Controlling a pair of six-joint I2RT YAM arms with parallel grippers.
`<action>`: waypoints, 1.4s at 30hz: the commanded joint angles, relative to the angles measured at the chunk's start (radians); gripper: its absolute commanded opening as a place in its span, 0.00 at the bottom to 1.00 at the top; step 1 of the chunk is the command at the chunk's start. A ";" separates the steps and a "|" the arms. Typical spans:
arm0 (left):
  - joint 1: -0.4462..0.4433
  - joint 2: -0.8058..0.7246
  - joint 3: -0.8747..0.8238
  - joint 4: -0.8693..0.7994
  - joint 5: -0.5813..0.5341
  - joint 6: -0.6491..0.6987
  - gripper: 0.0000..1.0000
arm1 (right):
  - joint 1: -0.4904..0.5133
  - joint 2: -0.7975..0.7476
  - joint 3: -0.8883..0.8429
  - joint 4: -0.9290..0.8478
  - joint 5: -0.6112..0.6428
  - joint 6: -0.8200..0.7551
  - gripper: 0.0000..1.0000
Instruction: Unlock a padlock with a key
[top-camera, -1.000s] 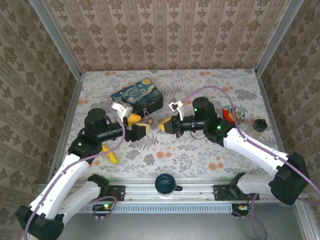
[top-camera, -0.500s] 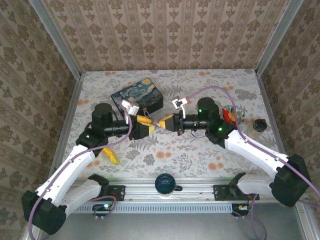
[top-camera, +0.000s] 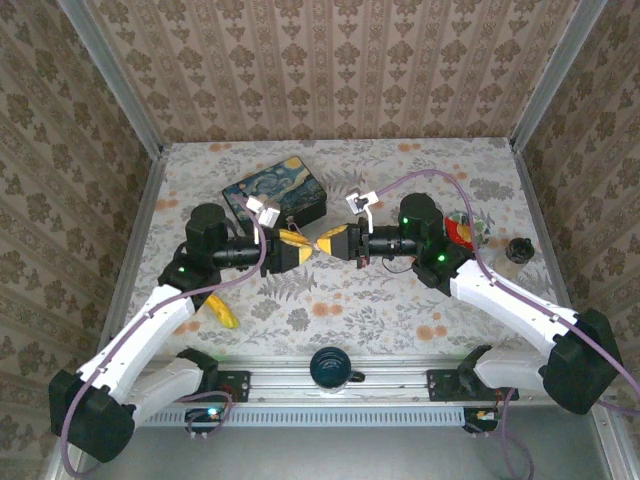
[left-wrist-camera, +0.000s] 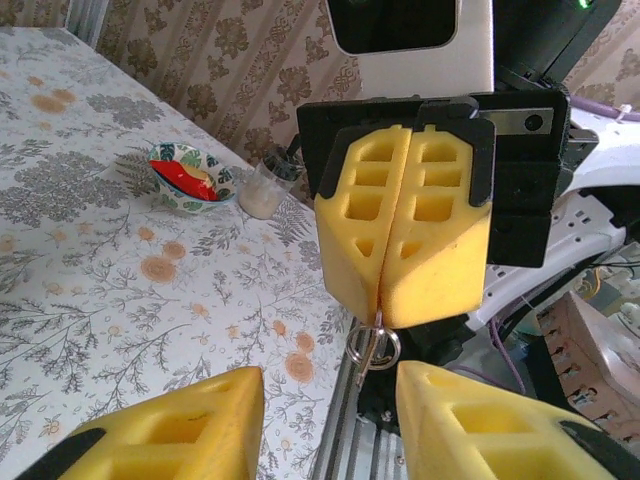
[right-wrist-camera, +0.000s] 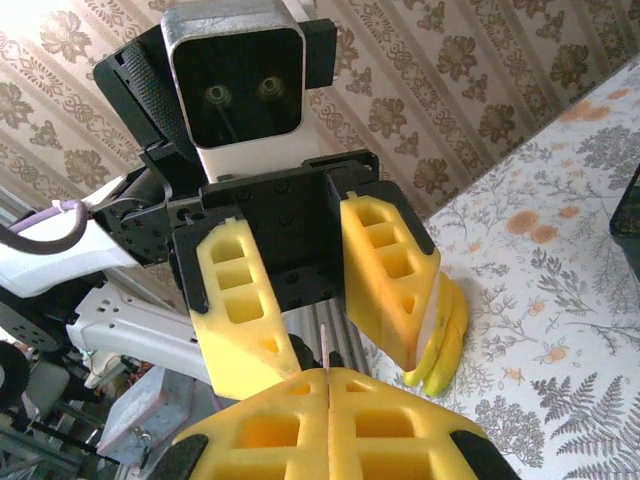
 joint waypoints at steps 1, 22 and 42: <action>0.010 0.008 -0.005 0.076 0.049 -0.031 0.36 | -0.003 0.014 0.008 0.040 -0.033 0.012 0.00; 0.007 0.043 0.008 0.102 0.106 -0.036 0.14 | -0.002 0.025 0.016 0.041 -0.032 0.019 0.00; -0.006 0.033 0.066 -0.065 0.097 0.089 0.00 | -0.014 -0.040 0.002 -0.062 0.061 -0.059 0.50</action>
